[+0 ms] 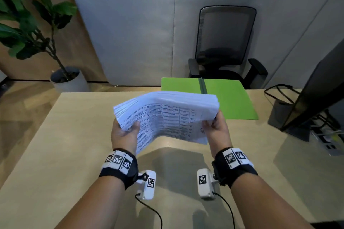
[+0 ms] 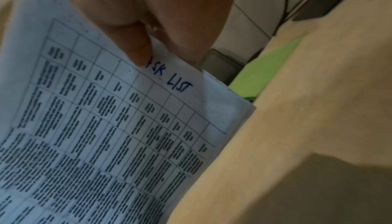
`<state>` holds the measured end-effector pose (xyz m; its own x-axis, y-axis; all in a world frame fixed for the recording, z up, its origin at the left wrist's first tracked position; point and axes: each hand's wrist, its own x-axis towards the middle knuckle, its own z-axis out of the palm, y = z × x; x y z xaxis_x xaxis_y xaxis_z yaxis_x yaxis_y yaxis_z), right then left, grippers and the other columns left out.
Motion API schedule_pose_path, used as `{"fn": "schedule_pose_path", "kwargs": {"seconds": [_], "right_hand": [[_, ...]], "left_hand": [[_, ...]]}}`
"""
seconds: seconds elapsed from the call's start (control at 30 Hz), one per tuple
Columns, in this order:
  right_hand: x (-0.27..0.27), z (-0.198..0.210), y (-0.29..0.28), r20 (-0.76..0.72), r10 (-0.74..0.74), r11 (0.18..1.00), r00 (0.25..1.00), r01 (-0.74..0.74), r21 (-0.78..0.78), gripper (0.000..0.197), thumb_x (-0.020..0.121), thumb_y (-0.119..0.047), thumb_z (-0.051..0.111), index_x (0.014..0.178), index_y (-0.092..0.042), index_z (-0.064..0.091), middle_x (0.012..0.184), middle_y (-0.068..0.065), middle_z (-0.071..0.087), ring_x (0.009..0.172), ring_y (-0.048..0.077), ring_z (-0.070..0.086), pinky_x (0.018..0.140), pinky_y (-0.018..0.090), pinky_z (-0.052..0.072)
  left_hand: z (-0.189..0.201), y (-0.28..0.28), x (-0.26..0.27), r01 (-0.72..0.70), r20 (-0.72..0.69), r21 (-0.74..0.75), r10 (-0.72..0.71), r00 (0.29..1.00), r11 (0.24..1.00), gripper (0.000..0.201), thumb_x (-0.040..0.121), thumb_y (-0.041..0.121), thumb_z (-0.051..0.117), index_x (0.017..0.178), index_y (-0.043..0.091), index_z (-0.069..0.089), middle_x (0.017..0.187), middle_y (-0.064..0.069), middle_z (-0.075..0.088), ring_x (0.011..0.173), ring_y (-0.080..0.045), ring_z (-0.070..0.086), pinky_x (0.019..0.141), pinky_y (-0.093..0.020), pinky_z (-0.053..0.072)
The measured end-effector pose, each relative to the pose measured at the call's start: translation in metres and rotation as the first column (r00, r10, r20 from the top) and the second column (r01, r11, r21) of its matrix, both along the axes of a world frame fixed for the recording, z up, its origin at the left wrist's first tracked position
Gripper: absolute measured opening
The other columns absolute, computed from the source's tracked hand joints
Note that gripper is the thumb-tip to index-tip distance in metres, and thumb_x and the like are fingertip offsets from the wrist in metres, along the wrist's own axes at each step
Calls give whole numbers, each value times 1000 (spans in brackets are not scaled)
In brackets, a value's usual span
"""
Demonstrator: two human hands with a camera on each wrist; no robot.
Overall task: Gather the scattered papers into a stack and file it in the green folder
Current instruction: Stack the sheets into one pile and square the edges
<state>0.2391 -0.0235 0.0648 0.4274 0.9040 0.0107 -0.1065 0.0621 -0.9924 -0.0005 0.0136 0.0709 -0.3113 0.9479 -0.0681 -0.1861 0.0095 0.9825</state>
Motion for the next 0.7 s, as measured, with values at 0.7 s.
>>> {"fn": "schedule_pose_path", "kwargs": {"seconds": [0.7], "right_hand": [[4, -89, -22, 141, 81, 907, 987, -14, -421, 18, 87, -5, 61, 96, -20, 58, 102, 6, 67, 100, 24, 62, 94, 43, 49]], "left_hand": [[-63, -16, -12, 128, -390, -321, -254, 885, 939, 36, 88, 1, 58, 118, 21, 57, 107, 2, 63, 108, -23, 59, 94, -29, 40]]}}
